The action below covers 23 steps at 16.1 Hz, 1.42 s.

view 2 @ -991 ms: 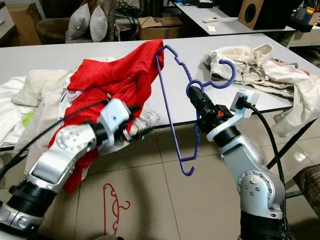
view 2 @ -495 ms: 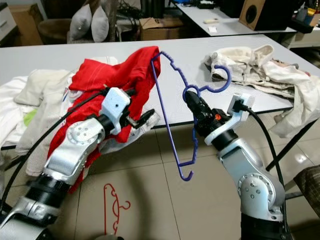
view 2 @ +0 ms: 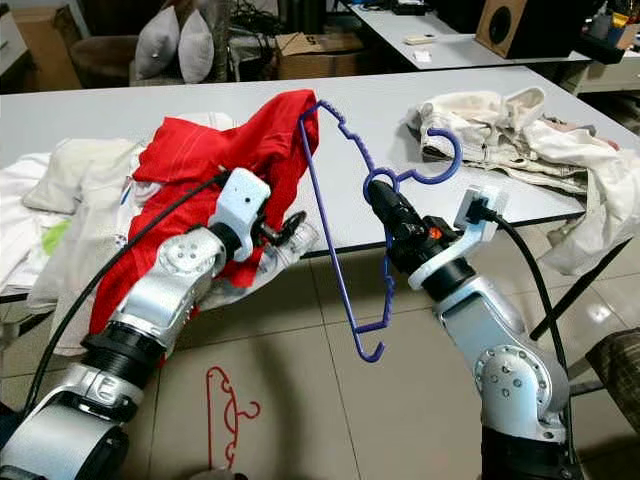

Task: Hang hanger

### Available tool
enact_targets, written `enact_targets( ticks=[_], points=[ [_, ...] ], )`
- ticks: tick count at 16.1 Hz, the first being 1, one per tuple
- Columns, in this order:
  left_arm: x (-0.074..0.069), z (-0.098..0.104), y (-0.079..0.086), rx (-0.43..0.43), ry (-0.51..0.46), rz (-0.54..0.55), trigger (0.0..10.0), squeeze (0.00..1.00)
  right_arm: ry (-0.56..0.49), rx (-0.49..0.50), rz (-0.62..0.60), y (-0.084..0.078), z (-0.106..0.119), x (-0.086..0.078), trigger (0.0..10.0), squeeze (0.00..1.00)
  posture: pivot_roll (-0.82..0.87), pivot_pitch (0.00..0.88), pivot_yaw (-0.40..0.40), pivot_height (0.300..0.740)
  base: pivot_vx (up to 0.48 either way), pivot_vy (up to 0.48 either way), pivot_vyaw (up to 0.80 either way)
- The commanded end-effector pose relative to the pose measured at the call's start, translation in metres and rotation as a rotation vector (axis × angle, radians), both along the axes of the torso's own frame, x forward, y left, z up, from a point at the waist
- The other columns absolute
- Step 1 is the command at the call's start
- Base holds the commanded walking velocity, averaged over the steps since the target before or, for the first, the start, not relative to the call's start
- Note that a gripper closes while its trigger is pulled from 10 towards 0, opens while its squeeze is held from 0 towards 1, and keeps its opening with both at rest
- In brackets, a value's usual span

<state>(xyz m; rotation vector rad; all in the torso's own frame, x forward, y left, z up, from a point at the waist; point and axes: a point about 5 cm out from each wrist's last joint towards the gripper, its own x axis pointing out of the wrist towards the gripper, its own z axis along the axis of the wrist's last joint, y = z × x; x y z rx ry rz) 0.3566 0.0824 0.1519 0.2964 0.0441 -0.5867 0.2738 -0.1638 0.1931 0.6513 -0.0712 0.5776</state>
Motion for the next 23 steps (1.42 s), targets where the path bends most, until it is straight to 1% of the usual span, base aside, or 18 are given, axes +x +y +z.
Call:
enact_targets(
  ticks=[1,2,4,7,9,11,13,15,16,17,19,23],
  points=[
    [0.004,0.006,0.002,-0.015,-0.013,0.022,0.0,0.00,-0.059,0.007,0.011,0.000,0.015,-0.002,10.0,0.00,-0.06,0.007,0.011,0.740,0.000,0.000,0.00],
    [0.006,0.006,0.003,-0.017,-0.010,0.036,0.0,0.00,-0.060,0.009,0.010,0.000,0.015,-0.003,10.0,0.00,-0.06,0.007,0.010,0.740,0.000,0.000,0.00],
    [0.010,0.000,0.009,0.018,0.014,0.067,0.0,0.00,-0.061,0.019,0.013,-0.001,0.015,-0.003,10.0,0.00,-0.06,0.007,0.007,0.740,0.000,0.000,0.00],
    [0.012,0.000,0.011,0.015,0.017,0.079,0.0,0.00,-0.063,0.026,0.016,-0.001,0.016,-0.003,10.0,0.00,-0.06,0.008,0.007,0.740,0.000,0.000,0.00],
    [0.018,-0.001,0.014,0.024,0.023,0.117,0.0,0.00,-0.068,0.034,0.022,0.000,0.018,-0.003,10.0,0.00,-0.06,0.008,0.007,0.740,0.000,0.000,0.00],
    [0.020,-0.001,0.013,0.033,0.028,0.114,0.0,0.00,-0.071,0.037,0.024,0.000,0.019,-0.004,10.0,0.00,-0.06,0.007,0.009,0.740,0.000,0.000,0.00],
    [0.021,0.001,0.011,0.020,0.030,0.096,0.0,0.00,-0.073,0.038,0.024,-0.001,0.019,-0.005,10.0,0.00,-0.07,0.006,0.009,0.740,0.000,0.000,0.00],
    [0.022,0.001,0.012,0.024,0.036,0.090,0.0,0.00,-0.072,0.038,0.024,-0.002,0.019,-0.005,10.0,0.00,-0.07,0.006,0.008,0.740,0.000,0.000,0.00],
    [0.023,0.001,0.013,0.023,0.036,0.094,0.5,0.00,-0.071,0.038,0.023,-0.002,0.019,-0.005,10.0,0.00,-0.07,0.005,0.006,0.740,0.000,0.000,0.00],
    [0.024,0.001,0.015,0.020,0.036,0.098,0.0,0.00,-0.071,0.038,0.023,-0.002,0.019,-0.005,10.0,0.00,-0.07,0.005,0.006,0.740,0.000,0.000,0.00],
    [0.026,0.003,0.021,-0.009,0.030,0.139,0.0,0.00,-0.069,0.036,0.024,-0.002,0.019,-0.005,10.0,0.00,-0.07,0.005,0.003,0.740,0.000,0.000,0.00],
    [0.027,0.005,0.029,-0.051,0.035,0.166,0.0,0.00,-0.066,0.032,0.027,-0.001,0.018,-0.005,10.0,0.00,-0.07,0.005,0.002,0.740,0.000,0.000,0.00]
  ],
)
